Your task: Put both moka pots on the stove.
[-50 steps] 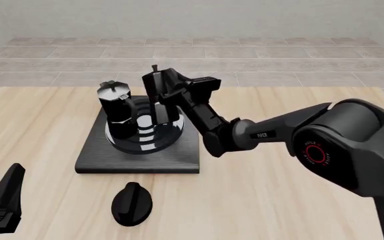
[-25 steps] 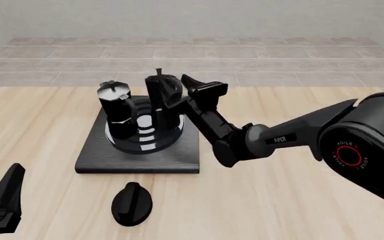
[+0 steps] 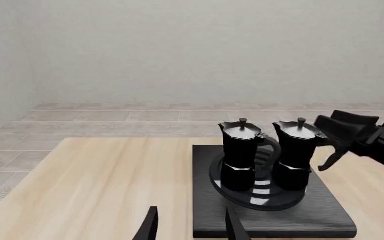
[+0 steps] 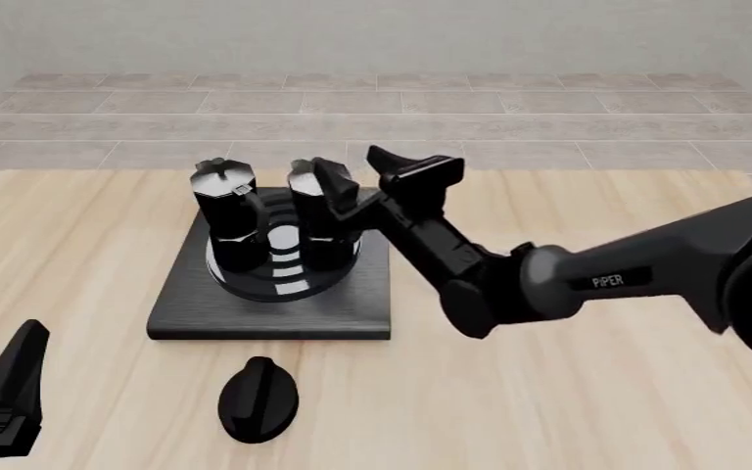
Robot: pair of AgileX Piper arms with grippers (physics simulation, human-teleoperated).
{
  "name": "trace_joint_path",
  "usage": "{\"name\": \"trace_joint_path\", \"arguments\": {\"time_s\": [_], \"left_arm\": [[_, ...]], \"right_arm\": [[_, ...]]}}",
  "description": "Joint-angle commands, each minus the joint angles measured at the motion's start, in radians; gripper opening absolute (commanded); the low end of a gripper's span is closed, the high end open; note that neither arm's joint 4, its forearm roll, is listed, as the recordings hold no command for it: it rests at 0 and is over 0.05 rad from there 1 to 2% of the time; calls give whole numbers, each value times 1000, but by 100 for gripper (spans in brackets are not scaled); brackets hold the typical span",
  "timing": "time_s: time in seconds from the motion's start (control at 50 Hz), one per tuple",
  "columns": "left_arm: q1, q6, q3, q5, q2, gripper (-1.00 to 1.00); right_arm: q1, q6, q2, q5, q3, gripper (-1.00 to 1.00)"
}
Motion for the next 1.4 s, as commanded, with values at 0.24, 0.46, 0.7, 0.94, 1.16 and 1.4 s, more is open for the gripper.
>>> {"name": "trace_joint_path", "arguments": {"time_s": [0.24, 0.46, 0.7, 0.94, 1.16, 1.4], "left_arm": [[0, 0, 0, 0, 0, 100], [0, 0, 0, 0, 0, 100], [0, 0, 0, 0, 0, 100], [0, 0, 0, 0, 0, 100], [0, 0, 0, 0, 0, 100], [0, 0, 0, 0, 0, 100]], "right_arm": [[2, -23, -114, 58, 58, 100], [-29, -38, -148, 86, 56, 100], [-34, -51, -208, 114, 72, 100], [-36, -65, -262, 136, 96, 100], [-42, -66, -302, 147, 117, 100], [-43, -71, -347, 162, 134, 100]]}}
